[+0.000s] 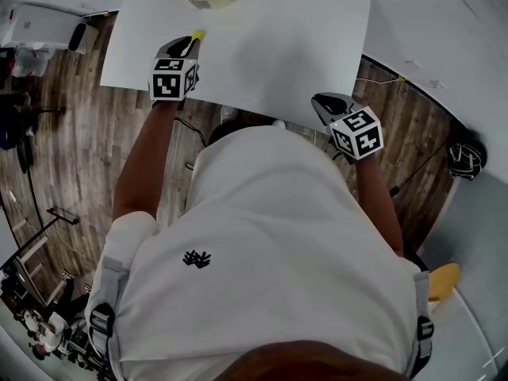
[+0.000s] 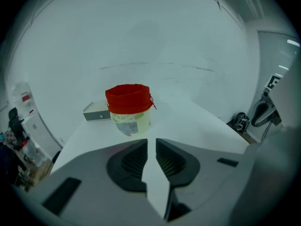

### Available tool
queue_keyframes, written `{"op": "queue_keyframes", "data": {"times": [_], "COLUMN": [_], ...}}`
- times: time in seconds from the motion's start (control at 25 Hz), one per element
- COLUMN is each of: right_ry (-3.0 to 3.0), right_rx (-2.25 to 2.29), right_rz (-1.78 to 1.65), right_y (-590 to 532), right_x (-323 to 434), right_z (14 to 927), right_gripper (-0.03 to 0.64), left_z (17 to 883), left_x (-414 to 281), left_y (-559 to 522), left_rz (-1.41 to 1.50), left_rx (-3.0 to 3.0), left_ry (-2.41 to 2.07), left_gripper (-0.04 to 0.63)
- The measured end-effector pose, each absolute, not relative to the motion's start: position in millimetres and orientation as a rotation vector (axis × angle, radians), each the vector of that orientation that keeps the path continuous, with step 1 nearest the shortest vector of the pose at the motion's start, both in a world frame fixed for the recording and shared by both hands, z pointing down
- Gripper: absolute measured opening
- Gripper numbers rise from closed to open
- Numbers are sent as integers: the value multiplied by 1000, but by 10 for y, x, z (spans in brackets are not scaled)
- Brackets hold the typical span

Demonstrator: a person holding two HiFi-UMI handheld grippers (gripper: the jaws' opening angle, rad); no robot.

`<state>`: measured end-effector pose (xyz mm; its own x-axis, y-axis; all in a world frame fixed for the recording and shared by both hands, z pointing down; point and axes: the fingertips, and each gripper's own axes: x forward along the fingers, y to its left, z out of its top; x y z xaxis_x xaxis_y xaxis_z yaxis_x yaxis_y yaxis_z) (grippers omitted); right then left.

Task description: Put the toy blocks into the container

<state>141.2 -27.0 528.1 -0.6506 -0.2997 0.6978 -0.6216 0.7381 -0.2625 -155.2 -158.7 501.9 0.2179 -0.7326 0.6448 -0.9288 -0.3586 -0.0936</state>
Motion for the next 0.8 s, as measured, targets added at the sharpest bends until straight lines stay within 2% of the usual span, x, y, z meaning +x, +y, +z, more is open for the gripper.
{"op": "queue_keyframes", "data": {"times": [0.2,0.44,0.8], "right_ry": [-2280,-2261,-2218], "right_rx": [704,716,750], "right_rz": [657,669,700], "right_y": [-270,-308,-383], "right_x": [1453,1366,1181], "right_z": [5303,5303,5271], "right_gripper": [31,31,31], "left_z": [5432,5798,6236], "left_x": [-1589,-1816,-2085], "left_y": [-1439,-1536,-1880], "left_rz": [924,995,1054], "left_rx": [2120,2064,2015], "left_ry": [-1546,-1535,-1459], "left_gripper": [51,124,160]}}
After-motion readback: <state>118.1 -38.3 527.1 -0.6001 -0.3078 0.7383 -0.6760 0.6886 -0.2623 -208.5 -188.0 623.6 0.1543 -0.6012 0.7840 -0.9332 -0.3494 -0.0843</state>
